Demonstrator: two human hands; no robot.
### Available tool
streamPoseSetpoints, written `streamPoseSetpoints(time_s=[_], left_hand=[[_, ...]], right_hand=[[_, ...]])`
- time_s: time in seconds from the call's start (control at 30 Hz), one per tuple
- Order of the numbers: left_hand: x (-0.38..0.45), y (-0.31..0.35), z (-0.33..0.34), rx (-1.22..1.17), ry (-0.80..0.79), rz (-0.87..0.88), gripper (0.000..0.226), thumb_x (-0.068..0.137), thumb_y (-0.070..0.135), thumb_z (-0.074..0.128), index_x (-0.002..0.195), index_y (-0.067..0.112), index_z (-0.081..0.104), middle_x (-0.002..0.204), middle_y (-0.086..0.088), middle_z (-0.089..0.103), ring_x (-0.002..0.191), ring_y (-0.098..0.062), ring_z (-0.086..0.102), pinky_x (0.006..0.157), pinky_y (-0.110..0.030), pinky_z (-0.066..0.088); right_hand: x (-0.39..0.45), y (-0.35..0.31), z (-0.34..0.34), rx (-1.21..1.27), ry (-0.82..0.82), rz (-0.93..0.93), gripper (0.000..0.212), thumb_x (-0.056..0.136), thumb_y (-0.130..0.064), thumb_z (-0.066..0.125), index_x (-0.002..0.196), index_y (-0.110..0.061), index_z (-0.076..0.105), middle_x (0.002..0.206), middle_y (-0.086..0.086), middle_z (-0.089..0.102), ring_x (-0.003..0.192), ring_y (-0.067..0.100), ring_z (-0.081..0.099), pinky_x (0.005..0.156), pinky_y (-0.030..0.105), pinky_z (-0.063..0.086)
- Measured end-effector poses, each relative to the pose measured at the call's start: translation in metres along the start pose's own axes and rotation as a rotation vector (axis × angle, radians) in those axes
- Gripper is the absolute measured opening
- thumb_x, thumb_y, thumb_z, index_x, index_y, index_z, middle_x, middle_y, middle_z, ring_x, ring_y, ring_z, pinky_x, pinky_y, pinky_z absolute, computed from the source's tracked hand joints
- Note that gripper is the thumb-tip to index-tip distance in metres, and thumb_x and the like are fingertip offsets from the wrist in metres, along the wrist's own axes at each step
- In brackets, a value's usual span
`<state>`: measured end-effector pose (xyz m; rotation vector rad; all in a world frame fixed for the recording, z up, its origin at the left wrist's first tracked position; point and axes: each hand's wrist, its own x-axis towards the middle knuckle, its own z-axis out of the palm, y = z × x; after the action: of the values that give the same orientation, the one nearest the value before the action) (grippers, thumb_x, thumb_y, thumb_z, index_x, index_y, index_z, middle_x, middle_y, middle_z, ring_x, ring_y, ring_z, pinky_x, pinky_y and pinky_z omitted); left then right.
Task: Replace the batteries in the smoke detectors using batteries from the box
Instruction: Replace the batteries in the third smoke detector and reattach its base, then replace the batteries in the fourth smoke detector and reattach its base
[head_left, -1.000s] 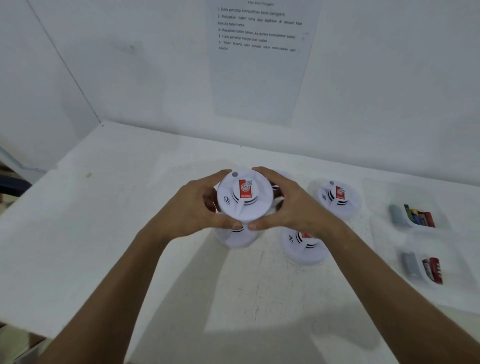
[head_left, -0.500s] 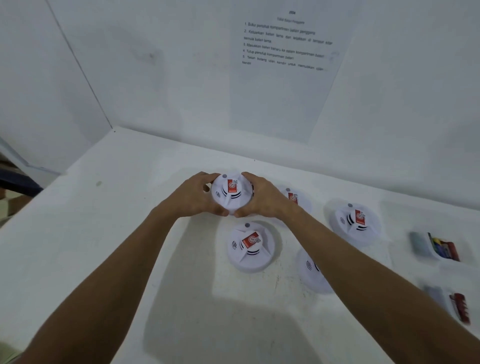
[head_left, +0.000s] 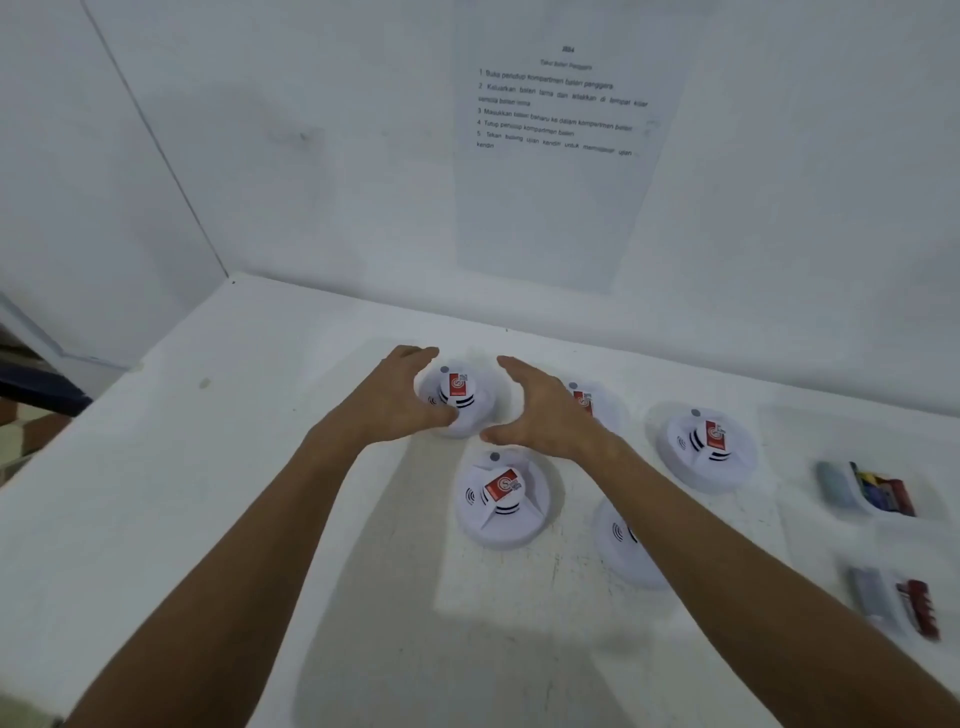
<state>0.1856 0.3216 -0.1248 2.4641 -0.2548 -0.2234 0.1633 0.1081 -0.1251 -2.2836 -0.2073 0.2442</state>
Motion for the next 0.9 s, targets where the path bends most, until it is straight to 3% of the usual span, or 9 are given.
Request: streamPoseSetpoints(time_s=[0.07, 0.17, 0.27, 0.4, 0.47, 0.6, 0.7, 0.8, 0.9], left_hand=[[-0.001, 0.02, 0.003, 0.002, 0.014, 0.073, 0.084, 0.078, 0.034, 0.076, 0.148, 0.018, 0.034, 0.151, 0.002, 0.034, 0.136, -0.016, 0.038, 0.105, -0.027, 0.033], [0.007, 0.056, 0.02, 0.019, -0.04, 0.168, 0.082, 0.079, 0.037, 0.076, 0.147, 0.018, 0.035, 0.152, 0.004, 0.034, 0.138, -0.014, 0.036, 0.105, -0.023, 0.032], [0.015, 0.09, 0.038, 0.047, -0.159, 0.203, 0.07, 0.081, 0.029, 0.076, 0.141, 0.016, 0.043, 0.143, 0.006, 0.041, 0.132, -0.012, 0.039, 0.093, -0.016, 0.029], [0.032, 0.102, 0.06, 0.164, -0.295, 0.172, 0.094, 0.056, 0.056, 0.079, 0.135, 0.017, 0.045, 0.142, -0.002, 0.047, 0.128, -0.023, 0.047, 0.102, -0.039, 0.044], [0.045, 0.095, 0.07, 0.214, -0.337, 0.173, 0.098, 0.055, 0.054, 0.082, 0.137, 0.015, 0.044, 0.145, -0.003, 0.046, 0.128, -0.023, 0.047, 0.105, -0.042, 0.043], [0.041, 0.099, 0.076, 0.27, -0.339, 0.202, 0.09, 0.062, 0.039, 0.087, 0.135, 0.01, 0.044, 0.14, -0.005, 0.047, 0.123, -0.025, 0.048, 0.101, -0.036, 0.043], [0.04, 0.098, 0.079, 0.256, -0.331, 0.192, 0.083, 0.062, 0.037, 0.088, 0.13, 0.01, 0.048, 0.133, -0.004, 0.053, 0.115, -0.023, 0.052, 0.096, -0.034, 0.043], [0.035, 0.105, 0.078, 0.221, -0.301, 0.208, 0.078, 0.06, 0.035, 0.09, 0.123, 0.011, 0.052, 0.121, -0.003, 0.056, 0.105, -0.021, 0.053, 0.088, -0.03, 0.043], [0.022, 0.117, 0.072, 0.147, -0.263, 0.238, 0.08, 0.058, 0.027, 0.092, 0.124, 0.013, 0.051, 0.112, 0.0, 0.058, 0.1, -0.021, 0.056, 0.079, -0.026, 0.04]], right_hand=[[-0.015, 0.008, -0.018, -0.008, 0.06, 0.006, 0.087, 0.072, -0.019, 0.086, 0.146, -0.014, 0.041, 0.14, -0.005, 0.049, 0.126, 0.007, 0.044, 0.097, 0.013, 0.031], [-0.039, 0.026, -0.048, -0.039, 0.147, 0.05, 0.094, 0.073, -0.026, 0.087, 0.151, -0.015, 0.035, 0.155, 0.0, 0.039, 0.141, 0.016, 0.038, 0.103, 0.017, 0.027], [-0.06, 0.045, -0.067, -0.036, 0.185, 0.151, 0.09, 0.072, -0.025, 0.087, 0.148, -0.016, 0.039, 0.15, 0.002, 0.045, 0.139, 0.02, 0.041, 0.104, 0.025, 0.032], [-0.068, 0.06, -0.071, -0.089, 0.118, 0.203, 0.069, 0.07, -0.028, 0.088, 0.13, -0.015, 0.056, 0.125, 0.004, 0.064, 0.118, 0.023, 0.059, 0.098, 0.034, 0.048], [-0.066, 0.065, -0.067, -0.098, 0.101, 0.215, 0.066, 0.069, -0.028, 0.088, 0.124, -0.012, 0.056, 0.117, 0.002, 0.065, 0.11, 0.021, 0.061, 0.095, 0.035, 0.049], [-0.061, 0.071, -0.059, -0.115, 0.085, 0.192, 0.062, 0.062, -0.027, 0.091, 0.113, -0.015, 0.058, 0.103, -0.003, 0.064, 0.095, 0.017, 0.06, 0.077, 0.024, 0.044], [-0.056, 0.069, -0.057, -0.155, 0.074, 0.179, 0.064, 0.064, -0.024, 0.09, 0.118, -0.011, 0.057, 0.107, 0.0, 0.063, 0.098, 0.016, 0.058, 0.083, 0.025, 0.043], [-0.059, 0.07, -0.059, -0.115, 0.111, 0.162, 0.062, 0.061, -0.022, 0.092, 0.11, -0.008, 0.058, 0.108, 0.008, 0.067, 0.1, 0.025, 0.062, 0.081, 0.032, 0.048], [-0.071, 0.067, -0.067, -0.092, 0.107, 0.119, 0.084, 0.062, -0.021, 0.092, 0.133, -0.009, 0.049, 0.126, 0.011, 0.06, 0.115, 0.028, 0.057, 0.095, 0.039, 0.049]])
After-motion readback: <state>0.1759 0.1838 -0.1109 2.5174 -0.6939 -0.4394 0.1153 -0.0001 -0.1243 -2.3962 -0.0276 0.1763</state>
